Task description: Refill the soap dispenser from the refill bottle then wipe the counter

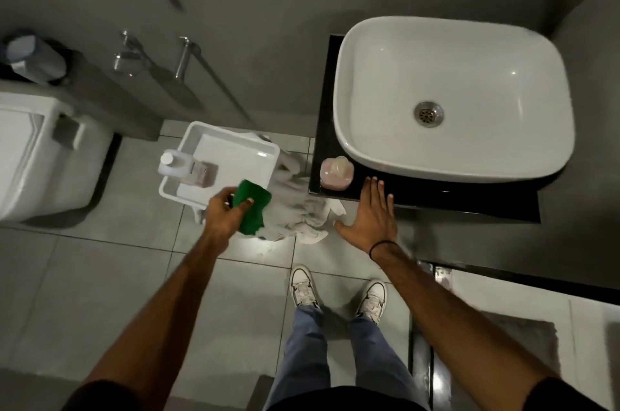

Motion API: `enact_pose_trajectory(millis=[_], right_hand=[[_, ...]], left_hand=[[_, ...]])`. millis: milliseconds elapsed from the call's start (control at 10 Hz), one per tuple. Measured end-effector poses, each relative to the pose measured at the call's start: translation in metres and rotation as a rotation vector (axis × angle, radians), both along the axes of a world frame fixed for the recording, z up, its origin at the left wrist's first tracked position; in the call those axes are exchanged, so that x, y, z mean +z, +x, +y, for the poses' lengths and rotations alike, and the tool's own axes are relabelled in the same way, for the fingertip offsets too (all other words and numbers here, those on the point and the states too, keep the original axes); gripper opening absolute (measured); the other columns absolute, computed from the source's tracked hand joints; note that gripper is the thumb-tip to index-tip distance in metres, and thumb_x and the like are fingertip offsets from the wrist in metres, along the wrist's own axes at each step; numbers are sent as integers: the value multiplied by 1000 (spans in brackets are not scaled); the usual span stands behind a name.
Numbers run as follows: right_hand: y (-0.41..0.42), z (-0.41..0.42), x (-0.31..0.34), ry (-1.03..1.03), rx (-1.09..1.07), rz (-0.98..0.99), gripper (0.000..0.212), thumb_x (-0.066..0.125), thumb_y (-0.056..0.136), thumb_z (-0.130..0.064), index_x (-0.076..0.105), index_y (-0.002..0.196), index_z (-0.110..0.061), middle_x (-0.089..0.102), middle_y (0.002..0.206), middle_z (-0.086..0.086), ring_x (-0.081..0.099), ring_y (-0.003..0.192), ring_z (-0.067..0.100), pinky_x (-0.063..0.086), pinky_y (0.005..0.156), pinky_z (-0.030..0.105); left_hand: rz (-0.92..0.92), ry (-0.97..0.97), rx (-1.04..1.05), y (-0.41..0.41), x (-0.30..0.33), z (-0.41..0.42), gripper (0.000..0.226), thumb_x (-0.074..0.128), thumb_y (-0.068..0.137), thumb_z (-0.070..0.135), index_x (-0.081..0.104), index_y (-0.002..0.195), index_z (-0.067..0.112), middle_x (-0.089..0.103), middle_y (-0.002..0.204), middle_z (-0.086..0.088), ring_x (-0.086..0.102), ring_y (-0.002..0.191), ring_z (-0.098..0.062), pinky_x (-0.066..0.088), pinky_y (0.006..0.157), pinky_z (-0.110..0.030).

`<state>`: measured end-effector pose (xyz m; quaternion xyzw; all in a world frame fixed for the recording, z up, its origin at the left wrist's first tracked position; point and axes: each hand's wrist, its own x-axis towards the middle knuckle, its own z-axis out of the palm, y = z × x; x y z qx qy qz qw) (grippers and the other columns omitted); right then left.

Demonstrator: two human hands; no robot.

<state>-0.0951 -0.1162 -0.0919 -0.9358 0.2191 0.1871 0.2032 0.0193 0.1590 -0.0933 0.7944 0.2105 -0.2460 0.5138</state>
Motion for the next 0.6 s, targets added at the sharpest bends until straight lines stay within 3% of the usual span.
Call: enact_pose_trajectory(millis=[100, 300, 400, 500, 600], right_hand=[[-4, 4, -19, -104, 65, 52, 129, 65, 72, -68, -7, 158, -4, -18, 166, 16, -17, 154, 31, 2, 126, 51], [-7, 8, -42, -235, 99, 41, 129, 66, 71, -67, -5, 158, -2, -17, 165, 20, -16, 154, 35, 5, 125, 55], [-9, 9, -49, -266, 88, 50, 128, 66, 71, -67, -4, 158, -2, -17, 165, 20, -16, 154, 35, 7, 125, 56], [-5, 14, -46, -285, 79, 50, 127, 64, 73, -66, -4, 158, -2, -18, 165, 21, -17, 154, 35, 6, 125, 55], [-6, 14, -44, -299, 75, 68, 127, 65, 72, -66, -4, 158, -1, -17, 165, 21, -17, 153, 36, 5, 125, 55]], left_hand=[[-4, 66, -42, 58, -18, 21, 35, 66, 98, 15, 58, 133, 12, 65, 127, -11, 64, 118, -33, 56, 99, -50], [200, 37, -140, 121, -89, 28, 38, 56, 103, 7, 53, 140, -1, 60, 134, -27, 62, 117, -42, 53, 99, -58], [221, 354, -347, 123, -126, 31, 42, 59, 99, 5, 53, 139, -4, 58, 135, -31, 54, 126, -47, 43, 111, -49], [78, 714, -607, 118, -122, 30, 42, 59, 95, 13, 53, 130, -9, 55, 133, -34, 52, 124, -50, 39, 108, -50], [-24, 773, -654, 116, -108, 28, 43, 57, 95, 15, 47, 130, -8, 53, 132, -34, 53, 121, -51, 46, 101, -56]])
